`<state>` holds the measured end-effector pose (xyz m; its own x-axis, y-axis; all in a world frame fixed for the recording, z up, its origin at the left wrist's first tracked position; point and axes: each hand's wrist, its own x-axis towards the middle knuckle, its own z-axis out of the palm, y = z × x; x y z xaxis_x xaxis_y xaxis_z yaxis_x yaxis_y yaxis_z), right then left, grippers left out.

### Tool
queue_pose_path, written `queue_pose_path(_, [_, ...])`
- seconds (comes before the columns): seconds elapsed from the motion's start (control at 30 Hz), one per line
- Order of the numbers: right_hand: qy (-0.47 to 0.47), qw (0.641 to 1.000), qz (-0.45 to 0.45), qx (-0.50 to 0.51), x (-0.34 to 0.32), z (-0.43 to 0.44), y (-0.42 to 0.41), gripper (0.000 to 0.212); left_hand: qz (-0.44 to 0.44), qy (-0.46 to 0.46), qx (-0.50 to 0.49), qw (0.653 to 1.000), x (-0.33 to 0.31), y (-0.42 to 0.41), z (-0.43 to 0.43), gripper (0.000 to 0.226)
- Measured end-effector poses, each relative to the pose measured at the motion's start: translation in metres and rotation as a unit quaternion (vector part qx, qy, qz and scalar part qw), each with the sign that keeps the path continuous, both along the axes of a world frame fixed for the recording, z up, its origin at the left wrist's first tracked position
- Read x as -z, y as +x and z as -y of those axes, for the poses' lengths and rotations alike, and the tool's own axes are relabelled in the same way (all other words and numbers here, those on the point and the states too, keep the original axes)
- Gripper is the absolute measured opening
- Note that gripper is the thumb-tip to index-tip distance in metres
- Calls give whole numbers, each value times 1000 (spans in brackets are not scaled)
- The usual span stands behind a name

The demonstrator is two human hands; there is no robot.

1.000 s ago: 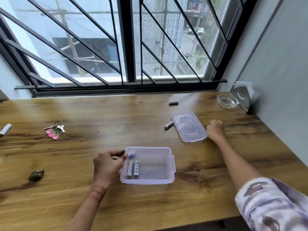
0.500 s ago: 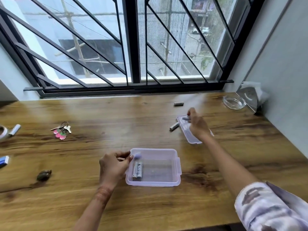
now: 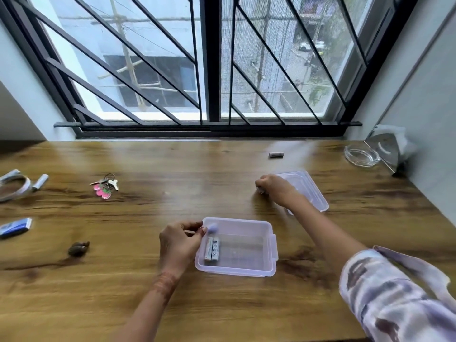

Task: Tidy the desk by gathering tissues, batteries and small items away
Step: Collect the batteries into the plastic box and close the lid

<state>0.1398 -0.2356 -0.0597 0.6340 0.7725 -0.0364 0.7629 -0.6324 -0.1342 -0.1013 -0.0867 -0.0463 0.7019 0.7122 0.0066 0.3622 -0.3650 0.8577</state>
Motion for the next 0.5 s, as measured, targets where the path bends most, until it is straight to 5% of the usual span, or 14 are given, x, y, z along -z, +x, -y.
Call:
queue_pose_path(0.1, [30,999,-9,14,1,-2,-10,30,2,-6,-2,1000,1,0,0,22])
queue_pose_path(0.17, [157,983,-68,68,-3,-6,-26,37,4,-9,1,1000,1,-1,0,23])
queue_pose_path(0.3, [417,836,-289,208,-42,-11,-80,21,13,-16,5,1000,1,-1,1,25])
queue_pose_path(0.4, [427,742,-493,153,-52,-5,-124,21,11,-14,6,1000,2,-2,0,25])
queue_pose_path(0.5, [323,756,-533,201,-32,-7,-158,20,13,-3,13,1000,1,-1,0,25])
